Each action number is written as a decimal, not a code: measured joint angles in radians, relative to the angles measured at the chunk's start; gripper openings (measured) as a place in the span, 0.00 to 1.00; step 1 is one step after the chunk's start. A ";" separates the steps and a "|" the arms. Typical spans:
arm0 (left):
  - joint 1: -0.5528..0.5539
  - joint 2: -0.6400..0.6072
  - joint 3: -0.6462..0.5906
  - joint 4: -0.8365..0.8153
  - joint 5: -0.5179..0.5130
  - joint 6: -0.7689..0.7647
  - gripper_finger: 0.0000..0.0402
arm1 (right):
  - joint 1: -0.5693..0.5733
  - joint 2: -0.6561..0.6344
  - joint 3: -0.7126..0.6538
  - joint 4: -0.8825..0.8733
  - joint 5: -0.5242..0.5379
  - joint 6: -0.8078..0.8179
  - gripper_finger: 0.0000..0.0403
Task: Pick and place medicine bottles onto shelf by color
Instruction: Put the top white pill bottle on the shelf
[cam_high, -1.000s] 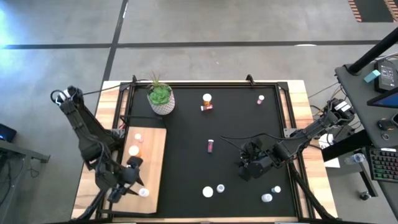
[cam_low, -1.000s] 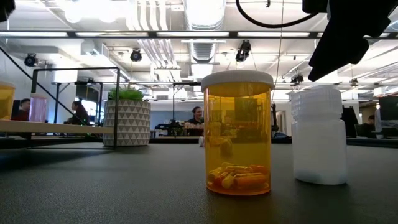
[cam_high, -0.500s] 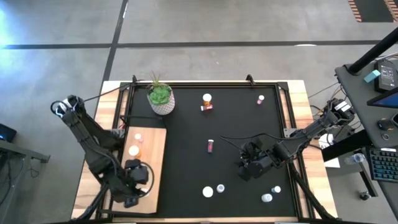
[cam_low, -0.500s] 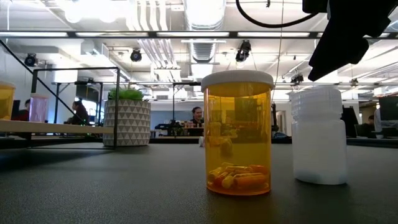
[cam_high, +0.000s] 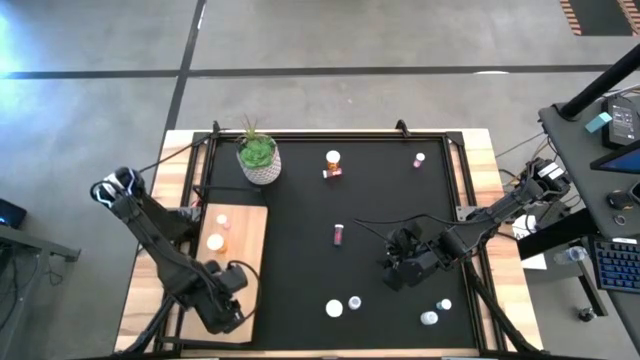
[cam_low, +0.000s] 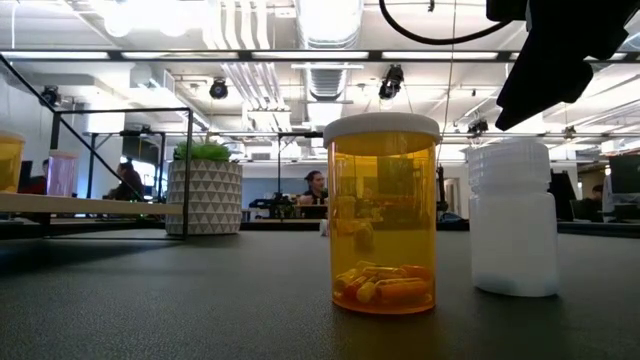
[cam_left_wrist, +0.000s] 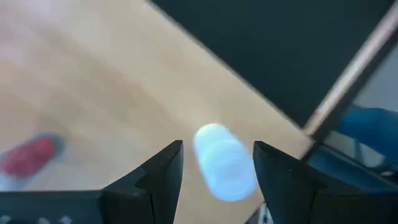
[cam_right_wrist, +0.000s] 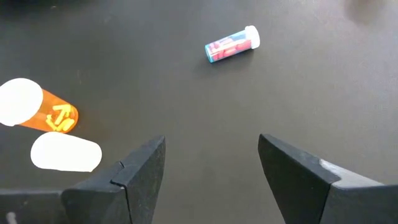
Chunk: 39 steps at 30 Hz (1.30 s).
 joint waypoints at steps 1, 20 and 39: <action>0.000 0.008 0.007 -0.019 0.004 -0.002 0.44 | 0.000 0.000 0.000 0.000 0.000 0.000 0.62; -0.001 0.027 0.012 -0.016 0.063 -0.023 0.44 | 0.000 0.000 0.000 0.000 0.000 0.000 0.62; -0.048 0.027 0.021 -0.007 0.058 -0.110 0.55 | 0.000 0.000 0.000 0.000 0.000 0.000 0.62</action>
